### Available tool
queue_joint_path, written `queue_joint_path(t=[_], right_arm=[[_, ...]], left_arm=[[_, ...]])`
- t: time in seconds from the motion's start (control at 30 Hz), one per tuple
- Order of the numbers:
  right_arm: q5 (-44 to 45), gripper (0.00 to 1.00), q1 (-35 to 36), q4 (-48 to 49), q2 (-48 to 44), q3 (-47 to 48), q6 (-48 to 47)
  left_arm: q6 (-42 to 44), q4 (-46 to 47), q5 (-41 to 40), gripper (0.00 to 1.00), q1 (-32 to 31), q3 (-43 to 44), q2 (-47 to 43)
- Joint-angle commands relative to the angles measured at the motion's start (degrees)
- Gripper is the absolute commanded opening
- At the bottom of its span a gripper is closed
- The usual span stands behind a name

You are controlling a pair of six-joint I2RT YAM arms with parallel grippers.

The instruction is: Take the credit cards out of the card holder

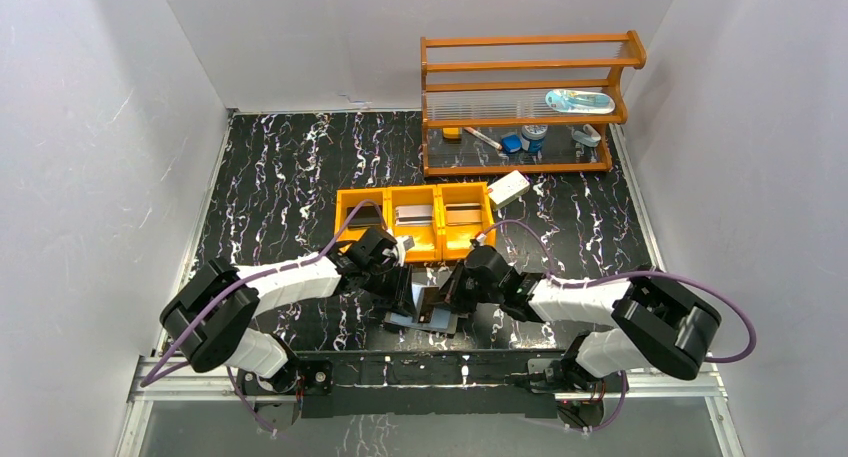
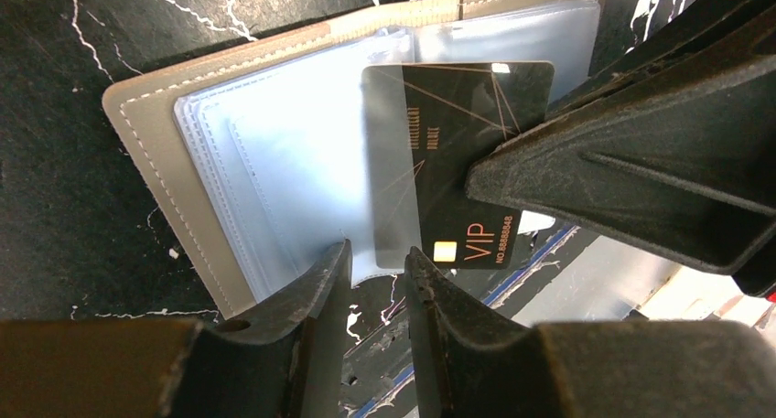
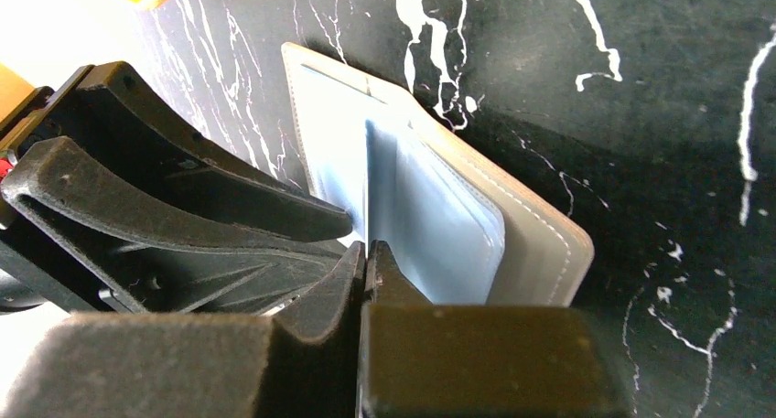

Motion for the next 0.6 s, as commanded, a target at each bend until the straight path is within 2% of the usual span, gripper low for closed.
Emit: queue_joint_path(t=[0.0,0.2,0.5,0.57], right_arm=[[3.0,0.02,0.3,-3.9,-4.0,1.4,0.3],[7.1,0.0,0.2,-4.7,-12.4,-2.4,1.5],[10.3,0.0,0.1,-5.5,-21.0,-6.8,1.2],[10.2,0.0,0.1,-4.5,-21.3,-6.9,0.8]], left_arm=[[-0.4,-2.4,-1.7,0.33,-0.2,-1.0,-3.5],[-2.8,-1.5,-5.3,0.47,-0.1,-1.3,-10.6],[-3.9,-3.8,-9.8,0.6,-0.1,-0.4,-15.2],[-4.9,-2.9,-8.9,0.68,0.1,-0.5,-16.2]])
